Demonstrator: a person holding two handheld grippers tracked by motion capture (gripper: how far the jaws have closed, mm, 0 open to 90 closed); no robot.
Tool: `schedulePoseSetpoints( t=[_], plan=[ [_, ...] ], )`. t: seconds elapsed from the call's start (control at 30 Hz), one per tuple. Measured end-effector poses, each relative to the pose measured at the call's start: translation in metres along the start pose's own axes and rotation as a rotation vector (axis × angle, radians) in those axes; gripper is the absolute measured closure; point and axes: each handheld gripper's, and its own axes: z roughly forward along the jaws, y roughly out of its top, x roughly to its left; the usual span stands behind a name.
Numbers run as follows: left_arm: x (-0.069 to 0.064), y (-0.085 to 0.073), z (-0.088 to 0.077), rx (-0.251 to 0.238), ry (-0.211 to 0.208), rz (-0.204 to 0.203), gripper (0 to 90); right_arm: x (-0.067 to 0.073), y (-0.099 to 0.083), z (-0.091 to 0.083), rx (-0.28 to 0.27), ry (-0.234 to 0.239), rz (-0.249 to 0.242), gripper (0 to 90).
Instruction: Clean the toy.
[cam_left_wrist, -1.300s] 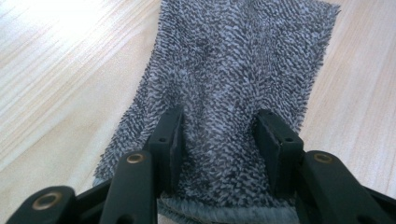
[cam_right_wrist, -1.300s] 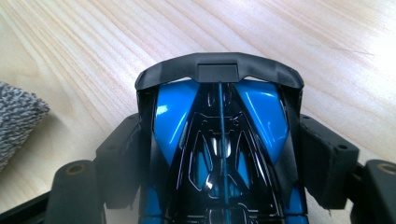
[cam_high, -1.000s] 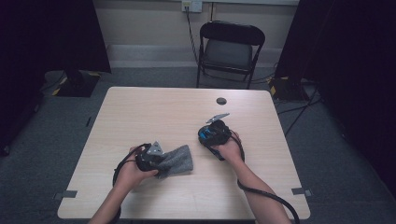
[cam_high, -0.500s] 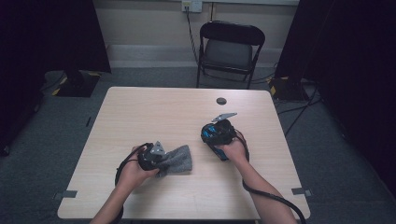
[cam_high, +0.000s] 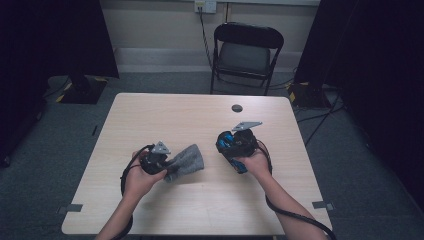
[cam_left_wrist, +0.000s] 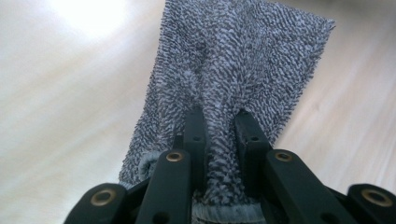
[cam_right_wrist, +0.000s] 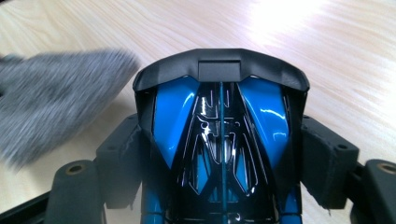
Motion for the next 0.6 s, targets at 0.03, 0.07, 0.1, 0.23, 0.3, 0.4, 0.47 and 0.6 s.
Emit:
schedulePoseSetpoints(
  t=[0.03, 0.07, 0.1, 0.23, 0.3, 0.4, 0.47, 0.6],
  plan=[
    [0.002, 0.005, -0.001, -0.018, 0.02, -0.02, 77.7, 0.002, 0.0, -0.002, -0.008, 0.005, -0.004, 25.3],
    [0.005, 0.009, -0.002, -0.028, 0.031, -0.04, 77.7, 0.005, 0.001, -0.005, -0.013, 0.012, -0.014, 25.3],
    [0.007, 0.013, -0.002, -0.034, 0.044, -0.052, 77.7, 0.008, 0.002, -0.007, -0.018, 0.017, -0.024, 25.3],
    [0.012, 0.039, 0.002, -0.046, 0.127, -0.094, 77.6, 0.022, 0.006, -0.015, -0.034, 0.041, -0.057, 25.3],
    [0.013, 0.048, 0.005, -0.045, 0.162, -0.099, 77.5, 0.027, 0.007, -0.017, -0.041, 0.057, -0.063, 25.3],
    [0.016, 0.063, 0.008, -0.088, 0.122, -0.181, 77.5, 0.035, 0.007, -0.018, -0.051, 0.063, -0.078, 25.3],
    [0.013, 0.074, 0.012, -0.104, 0.104, -0.202, 77.5, 0.039, 0.007, -0.017, -0.054, 0.062, -0.081, 25.3],
    [0.002, 0.086, 0.02, -0.114, 0.069, -0.192, 77.3, 0.043, 0.007, -0.016, -0.058, 0.057, -0.079, 25.3]
  ],
)
